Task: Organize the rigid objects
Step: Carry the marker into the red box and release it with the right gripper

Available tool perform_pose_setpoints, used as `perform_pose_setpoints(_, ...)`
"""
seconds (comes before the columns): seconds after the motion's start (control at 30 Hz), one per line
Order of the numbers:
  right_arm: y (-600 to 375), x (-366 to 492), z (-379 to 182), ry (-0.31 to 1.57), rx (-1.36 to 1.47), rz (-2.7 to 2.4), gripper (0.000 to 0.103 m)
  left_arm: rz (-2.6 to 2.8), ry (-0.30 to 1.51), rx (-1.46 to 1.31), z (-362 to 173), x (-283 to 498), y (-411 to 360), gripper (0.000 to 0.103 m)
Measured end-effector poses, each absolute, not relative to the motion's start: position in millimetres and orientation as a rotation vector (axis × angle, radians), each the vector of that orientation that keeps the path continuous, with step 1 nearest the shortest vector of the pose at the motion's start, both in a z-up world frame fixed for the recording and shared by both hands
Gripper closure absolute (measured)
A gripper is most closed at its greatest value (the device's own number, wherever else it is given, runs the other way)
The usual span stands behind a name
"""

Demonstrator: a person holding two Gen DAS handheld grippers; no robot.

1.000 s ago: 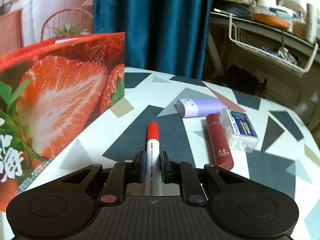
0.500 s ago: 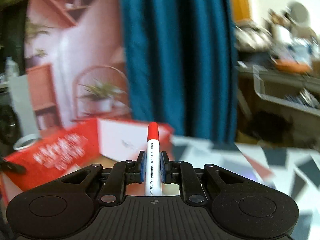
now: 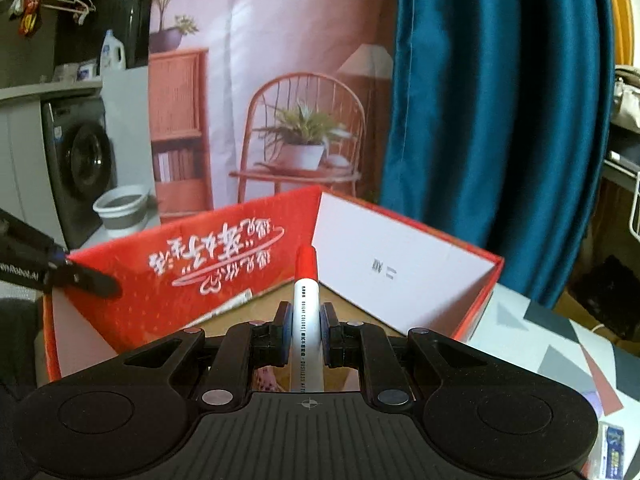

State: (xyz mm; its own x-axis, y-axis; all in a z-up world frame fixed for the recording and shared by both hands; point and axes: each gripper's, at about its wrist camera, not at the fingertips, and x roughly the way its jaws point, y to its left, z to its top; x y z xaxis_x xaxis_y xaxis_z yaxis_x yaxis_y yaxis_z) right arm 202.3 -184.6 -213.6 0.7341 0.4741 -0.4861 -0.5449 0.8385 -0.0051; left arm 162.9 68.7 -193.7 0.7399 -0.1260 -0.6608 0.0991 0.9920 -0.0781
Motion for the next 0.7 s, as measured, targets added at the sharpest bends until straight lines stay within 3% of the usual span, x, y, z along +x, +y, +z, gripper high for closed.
perform_pose_setpoints(0.5,-189,204,-222,0.513,-0.151,0.538,0.086,-0.123,0.728,-0.040,-193,163,69,0.092)
perform_pose_setpoints(0.6,-195,200,-219,0.477,-0.133,0.516,0.080,-0.123,0.728,-0.039,-193,163,69,0.092)
perform_pose_setpoints(0.7,-203,195,-215,0.422,-0.111,0.474,0.060,-0.122,0.728,-0.040,-193,163,69,0.092)
